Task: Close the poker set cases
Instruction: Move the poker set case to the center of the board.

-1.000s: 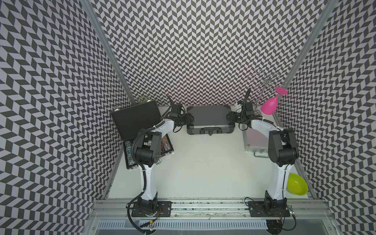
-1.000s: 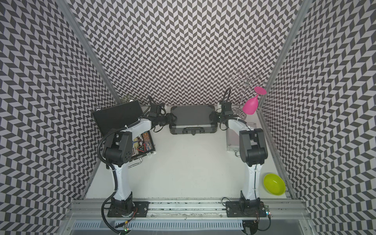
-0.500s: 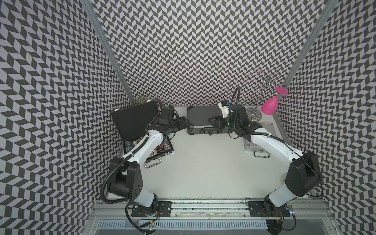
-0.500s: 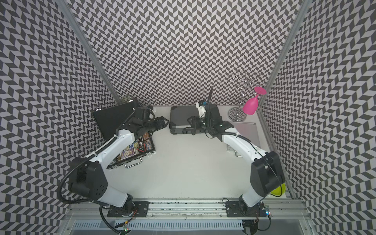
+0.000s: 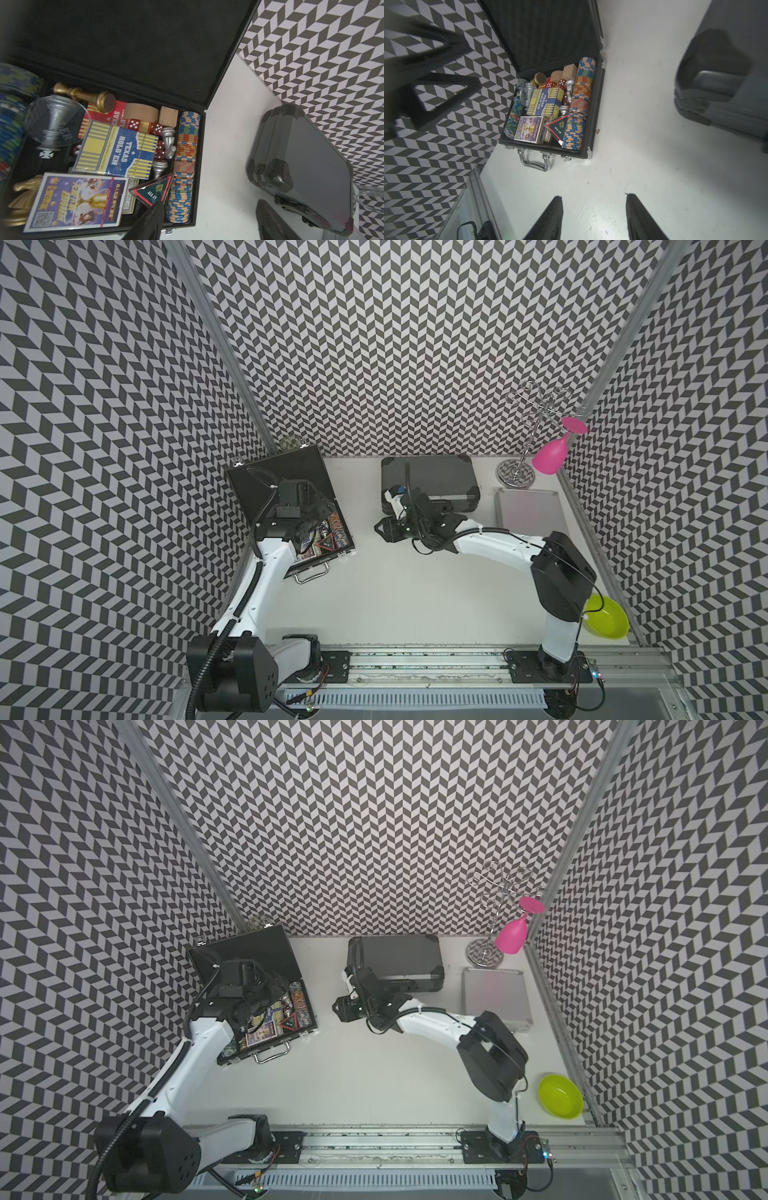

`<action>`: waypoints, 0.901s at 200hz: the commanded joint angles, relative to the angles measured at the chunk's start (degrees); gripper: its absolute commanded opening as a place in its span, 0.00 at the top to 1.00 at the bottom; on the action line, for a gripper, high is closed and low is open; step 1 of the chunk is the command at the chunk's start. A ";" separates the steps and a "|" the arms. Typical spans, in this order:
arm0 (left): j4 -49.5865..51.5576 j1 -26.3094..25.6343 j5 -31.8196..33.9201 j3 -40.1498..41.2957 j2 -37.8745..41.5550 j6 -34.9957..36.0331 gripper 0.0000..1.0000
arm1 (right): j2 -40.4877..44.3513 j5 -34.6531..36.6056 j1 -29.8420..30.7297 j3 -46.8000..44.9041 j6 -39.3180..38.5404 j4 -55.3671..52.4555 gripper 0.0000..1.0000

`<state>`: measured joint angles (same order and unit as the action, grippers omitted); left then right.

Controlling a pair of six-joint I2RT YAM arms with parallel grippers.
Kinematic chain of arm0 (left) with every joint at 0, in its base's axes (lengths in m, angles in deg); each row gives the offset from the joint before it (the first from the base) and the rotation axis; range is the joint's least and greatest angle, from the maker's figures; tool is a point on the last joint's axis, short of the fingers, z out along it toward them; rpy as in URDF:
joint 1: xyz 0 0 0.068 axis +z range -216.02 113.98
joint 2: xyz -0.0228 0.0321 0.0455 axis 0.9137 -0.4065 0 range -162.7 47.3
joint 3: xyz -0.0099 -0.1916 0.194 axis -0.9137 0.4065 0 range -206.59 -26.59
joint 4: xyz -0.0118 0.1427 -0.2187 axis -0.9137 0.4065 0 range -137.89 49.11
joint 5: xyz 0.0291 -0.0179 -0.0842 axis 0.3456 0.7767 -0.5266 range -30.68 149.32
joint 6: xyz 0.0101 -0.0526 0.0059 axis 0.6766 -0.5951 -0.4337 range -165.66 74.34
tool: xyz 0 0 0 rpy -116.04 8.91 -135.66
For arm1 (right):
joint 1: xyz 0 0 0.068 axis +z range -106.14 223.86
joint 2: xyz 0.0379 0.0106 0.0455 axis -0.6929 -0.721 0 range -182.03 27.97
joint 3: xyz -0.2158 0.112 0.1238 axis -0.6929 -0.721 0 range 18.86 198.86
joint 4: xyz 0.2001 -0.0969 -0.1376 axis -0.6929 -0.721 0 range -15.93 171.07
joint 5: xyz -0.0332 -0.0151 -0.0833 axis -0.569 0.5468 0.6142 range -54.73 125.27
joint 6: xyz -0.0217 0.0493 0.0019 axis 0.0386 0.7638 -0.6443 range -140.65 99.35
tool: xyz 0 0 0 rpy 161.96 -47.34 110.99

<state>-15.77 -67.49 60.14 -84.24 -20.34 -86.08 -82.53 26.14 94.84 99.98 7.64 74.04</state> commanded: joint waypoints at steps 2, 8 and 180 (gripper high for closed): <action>2.74 0.25 0.82 0.76 2.48 -0.28 0.27 | -5.23 4.34 3.07 4.94 3.05 2.84 0.50; 3.01 0.26 0.49 0.70 2.70 -0.06 0.27 | -6.74 4.85 3.51 6.18 3.32 2.58 0.50; 1.15 0.24 -3.28 5.36 6.15 1.31 0.27 | -25.61 6.94 5.47 21.09 10.87 1.06 0.55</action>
<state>-13.58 -67.49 56.91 -78.97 -15.47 -85.36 -105.52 31.15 99.67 119.15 16.12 74.28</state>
